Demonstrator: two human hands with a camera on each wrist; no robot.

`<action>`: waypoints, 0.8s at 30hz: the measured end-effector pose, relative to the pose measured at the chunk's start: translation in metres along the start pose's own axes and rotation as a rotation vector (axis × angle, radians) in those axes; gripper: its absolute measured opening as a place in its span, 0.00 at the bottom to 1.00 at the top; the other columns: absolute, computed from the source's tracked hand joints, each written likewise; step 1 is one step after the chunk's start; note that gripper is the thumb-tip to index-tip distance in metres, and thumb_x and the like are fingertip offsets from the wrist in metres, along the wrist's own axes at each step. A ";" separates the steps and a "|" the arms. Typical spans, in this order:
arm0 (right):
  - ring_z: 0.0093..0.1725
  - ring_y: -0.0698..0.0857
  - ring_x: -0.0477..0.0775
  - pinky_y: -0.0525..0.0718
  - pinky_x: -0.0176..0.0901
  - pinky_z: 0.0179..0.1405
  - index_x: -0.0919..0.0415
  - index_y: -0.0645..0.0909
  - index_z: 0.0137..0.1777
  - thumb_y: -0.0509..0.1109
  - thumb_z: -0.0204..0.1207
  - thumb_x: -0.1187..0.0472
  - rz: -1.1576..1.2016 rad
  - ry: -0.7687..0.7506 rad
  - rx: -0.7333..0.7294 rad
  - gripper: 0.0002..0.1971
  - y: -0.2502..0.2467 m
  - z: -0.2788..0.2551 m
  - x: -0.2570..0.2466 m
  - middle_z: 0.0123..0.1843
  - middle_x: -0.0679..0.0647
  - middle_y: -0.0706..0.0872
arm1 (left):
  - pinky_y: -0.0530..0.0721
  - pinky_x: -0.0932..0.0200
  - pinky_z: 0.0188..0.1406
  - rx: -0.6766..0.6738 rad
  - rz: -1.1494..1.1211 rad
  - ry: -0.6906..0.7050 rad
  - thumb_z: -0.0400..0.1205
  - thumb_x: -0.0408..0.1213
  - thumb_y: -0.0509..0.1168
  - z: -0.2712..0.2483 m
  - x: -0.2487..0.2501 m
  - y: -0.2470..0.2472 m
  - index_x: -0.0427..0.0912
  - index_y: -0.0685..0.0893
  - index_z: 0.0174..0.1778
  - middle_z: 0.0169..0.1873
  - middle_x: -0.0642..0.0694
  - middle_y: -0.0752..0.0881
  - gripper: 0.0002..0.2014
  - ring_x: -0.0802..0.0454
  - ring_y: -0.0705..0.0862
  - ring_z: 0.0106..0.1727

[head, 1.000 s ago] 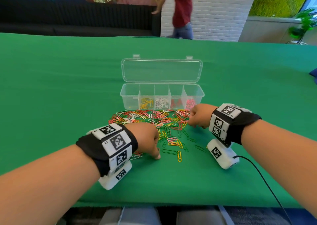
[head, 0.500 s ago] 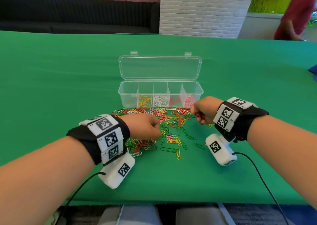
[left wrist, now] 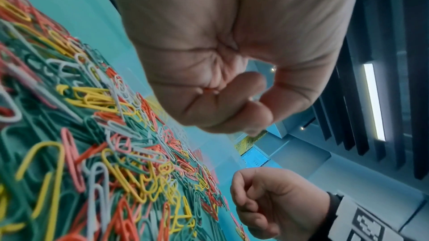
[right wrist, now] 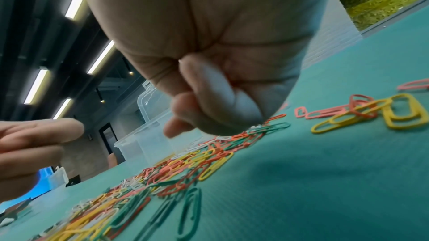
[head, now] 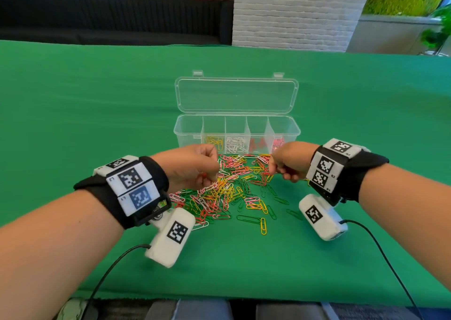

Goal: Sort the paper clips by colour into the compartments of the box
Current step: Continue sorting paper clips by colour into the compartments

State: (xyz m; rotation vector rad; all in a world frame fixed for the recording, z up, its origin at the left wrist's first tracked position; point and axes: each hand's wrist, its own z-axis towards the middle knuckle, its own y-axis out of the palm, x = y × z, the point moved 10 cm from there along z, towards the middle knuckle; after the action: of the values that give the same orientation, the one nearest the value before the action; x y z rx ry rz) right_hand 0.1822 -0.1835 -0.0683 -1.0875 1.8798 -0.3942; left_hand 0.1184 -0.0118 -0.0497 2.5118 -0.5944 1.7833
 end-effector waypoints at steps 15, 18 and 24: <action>0.38 0.76 0.50 0.73 0.38 0.34 0.56 0.78 0.40 0.74 0.68 0.42 -0.702 -0.248 0.136 0.18 0.012 -0.004 -0.030 0.32 0.48 0.76 | 0.73 0.63 0.32 0.057 1.129 -0.024 0.76 0.51 0.67 0.002 0.003 0.016 0.48 0.80 0.37 0.31 0.53 0.79 0.11 0.55 0.75 0.32; 0.38 0.76 0.51 0.71 0.37 0.33 0.57 0.78 0.40 0.74 0.69 0.43 -0.736 -0.252 0.157 0.17 0.014 -0.001 -0.033 0.32 0.50 0.77 | 0.71 0.63 0.30 0.058 1.224 -0.034 0.73 0.57 0.69 0.008 0.001 0.024 0.46 0.82 0.39 0.31 0.51 0.80 0.16 0.51 0.78 0.35; 0.41 0.78 0.51 0.77 0.38 0.43 0.63 0.84 0.48 0.71 0.74 0.55 -0.684 -0.287 0.180 0.10 0.012 -0.002 -0.036 0.42 0.54 0.83 | 0.71 0.63 0.28 0.066 1.240 -0.019 0.74 0.53 0.71 0.013 0.002 0.031 0.47 0.83 0.39 0.34 0.51 0.82 0.12 0.51 0.79 0.37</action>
State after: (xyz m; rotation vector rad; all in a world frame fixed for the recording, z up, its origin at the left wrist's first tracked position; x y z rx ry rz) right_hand 0.1820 -0.1479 -0.0550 -1.5530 1.1604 -0.7311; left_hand 0.1210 -0.0440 -0.0587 2.2590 -2.4879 1.9128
